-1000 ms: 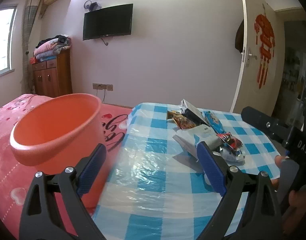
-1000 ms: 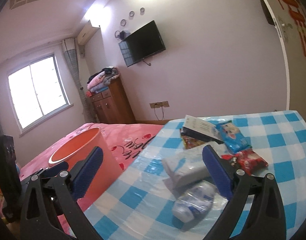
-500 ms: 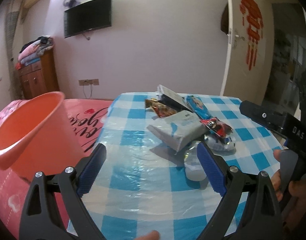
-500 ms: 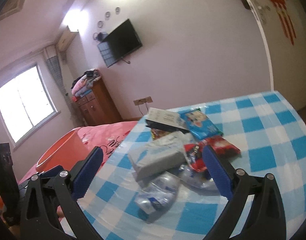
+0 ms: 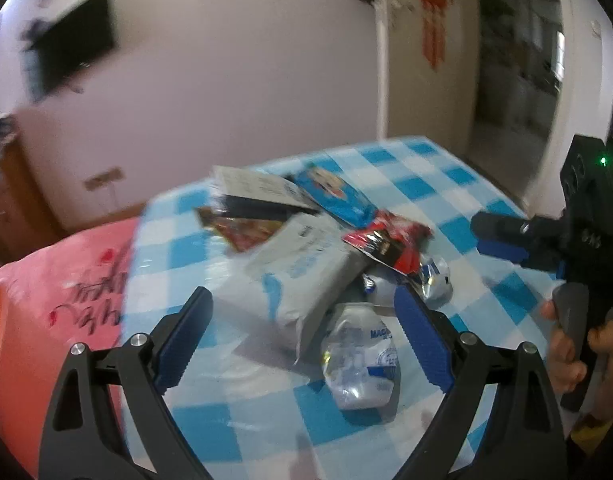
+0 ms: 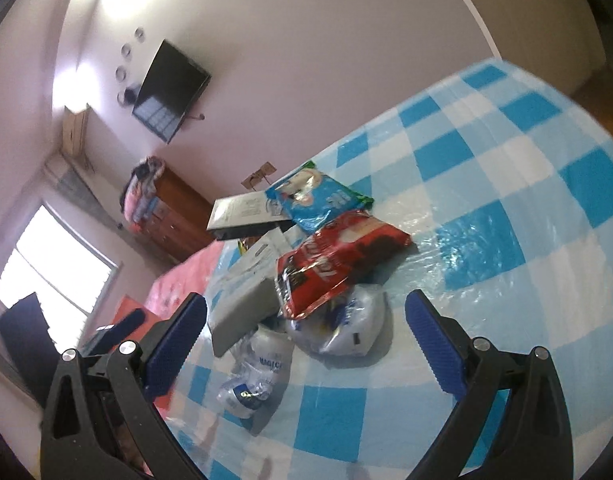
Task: Collect trash
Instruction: 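Move both tools back to the trash pile on the table, then grasp the white wet-wipe pack with the left tool while the right tool grasps the red snack bag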
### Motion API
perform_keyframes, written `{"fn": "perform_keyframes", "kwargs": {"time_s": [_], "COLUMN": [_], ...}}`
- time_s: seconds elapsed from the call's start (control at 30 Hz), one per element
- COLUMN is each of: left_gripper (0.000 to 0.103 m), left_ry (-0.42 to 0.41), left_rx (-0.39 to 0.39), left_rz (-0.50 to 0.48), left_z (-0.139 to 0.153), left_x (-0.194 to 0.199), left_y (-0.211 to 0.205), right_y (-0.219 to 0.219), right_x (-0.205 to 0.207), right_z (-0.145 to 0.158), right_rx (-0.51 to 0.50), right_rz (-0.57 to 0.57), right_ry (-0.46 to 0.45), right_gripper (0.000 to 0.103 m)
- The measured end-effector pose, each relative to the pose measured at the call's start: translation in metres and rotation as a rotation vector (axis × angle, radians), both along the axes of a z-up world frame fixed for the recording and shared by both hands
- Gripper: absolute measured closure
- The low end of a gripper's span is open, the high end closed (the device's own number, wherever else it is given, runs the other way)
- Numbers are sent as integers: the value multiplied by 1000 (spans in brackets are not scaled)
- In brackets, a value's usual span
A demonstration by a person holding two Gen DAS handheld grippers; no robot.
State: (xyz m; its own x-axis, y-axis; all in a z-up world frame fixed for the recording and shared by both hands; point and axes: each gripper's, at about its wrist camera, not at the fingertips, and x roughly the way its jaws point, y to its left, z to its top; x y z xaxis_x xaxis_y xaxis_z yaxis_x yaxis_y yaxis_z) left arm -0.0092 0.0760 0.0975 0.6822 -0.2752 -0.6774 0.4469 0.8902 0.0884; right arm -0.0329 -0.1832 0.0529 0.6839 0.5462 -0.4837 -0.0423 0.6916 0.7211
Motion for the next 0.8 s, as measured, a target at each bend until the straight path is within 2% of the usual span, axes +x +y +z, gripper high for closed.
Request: {"fn": "perform_keyframes", "kwargs": {"time_s": [0.13,0.33,0.53,0.67,0.8], "left_gripper": [11,11,11,11,14], "left_ry": [55,133,192,201,217], "left_rx": [59,159,230,281,280], "left_rz": [-77,-145,-185,-209,-206], "left_z": [-9,-27,-42,-52,-60], "left_x": [29,69,91,95,95], "left_y": [-13,-29,-36,-42,-47], "right_y": [-13,-11,-5,-7,-11], "right_x": [10,25,34,37,37], "right_z": [-10,-16,-17,-18,-18], "right_rx": [102,152,141,125,111], "right_rz": [15,57,79,76,70], "right_ry": [34,65,68,65,61], "right_gripper": [5,5,5,5,5]}}
